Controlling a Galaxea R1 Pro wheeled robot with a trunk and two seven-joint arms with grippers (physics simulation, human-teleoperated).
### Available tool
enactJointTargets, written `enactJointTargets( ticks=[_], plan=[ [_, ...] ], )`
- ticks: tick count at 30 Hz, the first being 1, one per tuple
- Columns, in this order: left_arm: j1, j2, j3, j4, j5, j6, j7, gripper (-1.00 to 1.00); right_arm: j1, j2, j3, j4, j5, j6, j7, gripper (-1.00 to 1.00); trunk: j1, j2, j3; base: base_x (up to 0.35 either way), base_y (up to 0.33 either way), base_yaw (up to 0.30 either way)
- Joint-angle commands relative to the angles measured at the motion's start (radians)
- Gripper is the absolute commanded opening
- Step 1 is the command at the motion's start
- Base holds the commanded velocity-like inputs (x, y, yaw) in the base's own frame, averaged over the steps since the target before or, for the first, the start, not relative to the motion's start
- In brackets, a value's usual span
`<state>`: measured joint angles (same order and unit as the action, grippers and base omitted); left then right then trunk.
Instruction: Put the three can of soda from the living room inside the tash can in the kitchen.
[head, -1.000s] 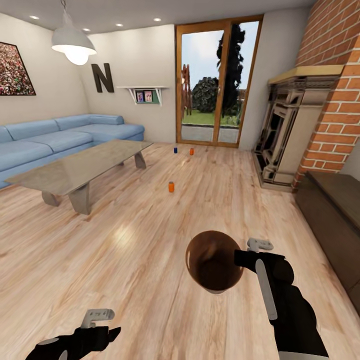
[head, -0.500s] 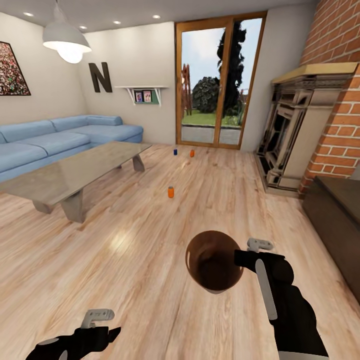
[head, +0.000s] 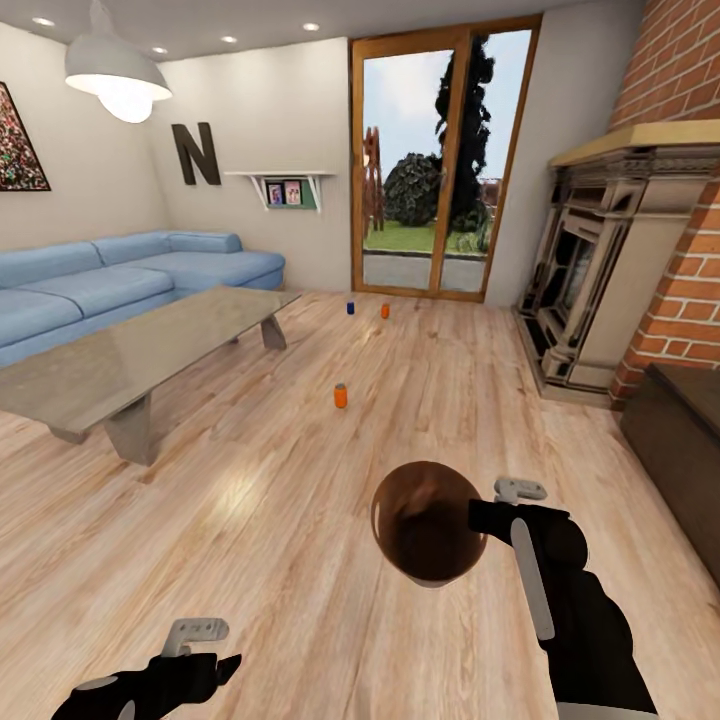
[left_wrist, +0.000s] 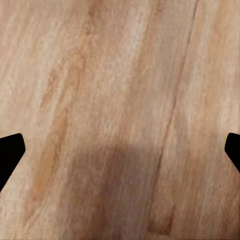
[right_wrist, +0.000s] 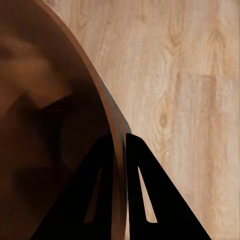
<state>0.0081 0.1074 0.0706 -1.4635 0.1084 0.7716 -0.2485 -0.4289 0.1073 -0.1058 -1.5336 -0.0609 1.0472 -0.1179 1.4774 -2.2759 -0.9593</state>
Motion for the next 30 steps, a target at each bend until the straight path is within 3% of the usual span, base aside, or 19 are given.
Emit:
enactJointTargets(
  ticks=[1, 22, 30],
  plan=[
    [0.000, 0.000, 0.000, 0.000, 0.000, 0.000, 0.000, 1.00, 0.000, 0.000, 0.000, 0.000, -0.016, 0.000, 0.004, -1.00, 0.000, 0.000, 0.000, 0.338, 0.000, 0.000],
    [0.000, -0.002, 0.000, 0.000, -0.002, -0.002, 0.001, 1.00, 0.000, 0.000, 0.000, 0.001, -0.017, 0.000, 0.004, -1.00, 0.000, 0.000, 0.000, 0.338, 0.000, 0.000],
    [0.000, -0.002, 0.000, 0.001, -0.003, -0.002, 0.002, 1.00, -0.001, 0.000, 0.000, 0.001, -0.017, 0.000, 0.004, -1.00, 0.000, 0.000, 0.000, 0.338, 0.000, -0.150]
  ],
)
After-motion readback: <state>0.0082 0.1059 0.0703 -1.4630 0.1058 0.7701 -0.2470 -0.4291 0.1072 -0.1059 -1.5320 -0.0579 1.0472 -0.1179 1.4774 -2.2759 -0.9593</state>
